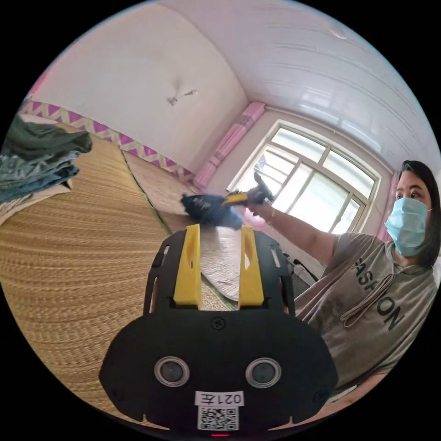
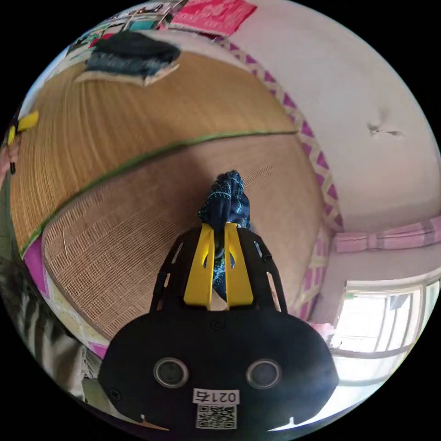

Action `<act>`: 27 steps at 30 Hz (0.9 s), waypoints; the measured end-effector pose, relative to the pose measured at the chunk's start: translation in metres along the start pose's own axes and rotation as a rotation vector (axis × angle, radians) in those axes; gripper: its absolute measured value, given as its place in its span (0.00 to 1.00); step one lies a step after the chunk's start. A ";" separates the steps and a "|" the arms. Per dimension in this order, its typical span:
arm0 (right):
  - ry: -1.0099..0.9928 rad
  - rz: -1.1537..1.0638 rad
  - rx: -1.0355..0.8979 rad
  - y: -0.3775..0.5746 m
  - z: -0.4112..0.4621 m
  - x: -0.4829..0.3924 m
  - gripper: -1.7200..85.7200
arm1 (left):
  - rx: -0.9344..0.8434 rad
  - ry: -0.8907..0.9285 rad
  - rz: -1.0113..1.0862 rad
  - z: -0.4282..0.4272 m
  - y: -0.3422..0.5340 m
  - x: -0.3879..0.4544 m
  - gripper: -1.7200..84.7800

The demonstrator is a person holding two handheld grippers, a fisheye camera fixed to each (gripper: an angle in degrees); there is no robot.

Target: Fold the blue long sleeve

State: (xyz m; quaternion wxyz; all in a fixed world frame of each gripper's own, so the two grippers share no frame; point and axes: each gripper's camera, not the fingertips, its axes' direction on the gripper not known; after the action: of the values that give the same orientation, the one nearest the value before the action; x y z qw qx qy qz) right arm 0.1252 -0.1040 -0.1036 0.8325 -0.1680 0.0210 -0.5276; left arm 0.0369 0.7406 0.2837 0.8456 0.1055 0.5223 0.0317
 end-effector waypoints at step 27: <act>-0.532 0.580 0.418 0.221 0.375 0.087 0.16 | -0.398 -0.127 -0.011 0.151 -0.445 -0.039 0.29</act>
State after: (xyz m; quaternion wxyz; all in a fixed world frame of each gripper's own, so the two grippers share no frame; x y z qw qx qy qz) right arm 0.4361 0.0015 0.1956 0.9385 -0.1129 -0.2547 -0.2038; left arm 0.1287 0.2780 0.2892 0.8811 -0.0649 0.4521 0.1229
